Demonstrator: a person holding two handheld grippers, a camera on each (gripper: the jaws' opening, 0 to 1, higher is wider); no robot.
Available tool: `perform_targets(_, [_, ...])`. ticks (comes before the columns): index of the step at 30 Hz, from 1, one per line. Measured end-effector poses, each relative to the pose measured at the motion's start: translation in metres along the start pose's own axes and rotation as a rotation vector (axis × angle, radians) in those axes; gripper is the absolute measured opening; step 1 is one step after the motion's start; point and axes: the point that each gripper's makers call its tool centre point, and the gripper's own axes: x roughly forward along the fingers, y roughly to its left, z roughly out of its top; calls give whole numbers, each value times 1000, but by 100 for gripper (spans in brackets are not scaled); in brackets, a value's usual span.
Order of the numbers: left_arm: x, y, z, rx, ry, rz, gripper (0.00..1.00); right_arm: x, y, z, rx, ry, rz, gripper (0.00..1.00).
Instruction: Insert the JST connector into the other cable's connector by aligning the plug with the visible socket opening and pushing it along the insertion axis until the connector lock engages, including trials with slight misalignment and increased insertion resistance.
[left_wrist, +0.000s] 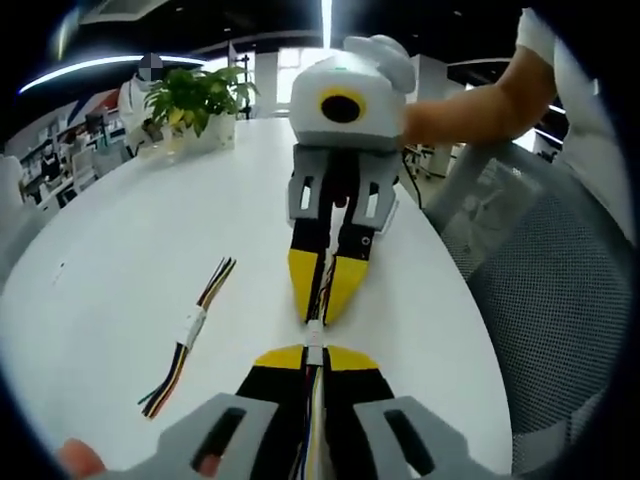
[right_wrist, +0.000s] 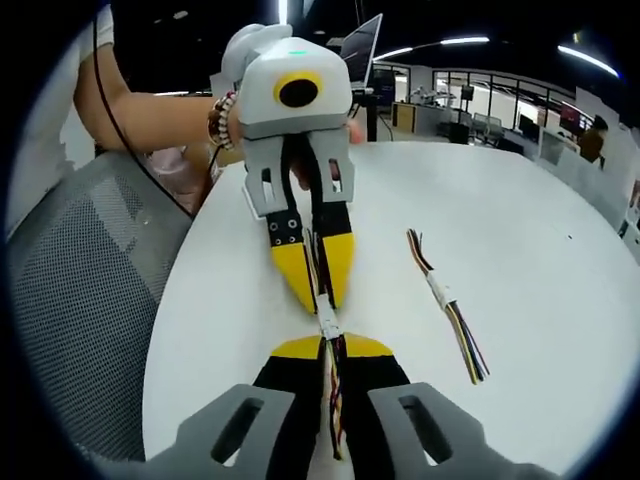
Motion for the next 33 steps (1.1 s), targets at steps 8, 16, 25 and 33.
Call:
perform_targets(8, [0,-1,-2,-6,8,-2,0,2,1,-1,11,-3,3,2])
perform_targets(16, [-3,9,0,-21,-10,22,0,0,-7,4,-29,-29,-41,2])
perform_targets(25, [-6,26,0,-22,-12,39,0,2,-24,14,-15,-74,-67,2])
perform_targets(33, [-3,45,1,-17,-16,47,0,5,-43,14,2,-93,-82,3])
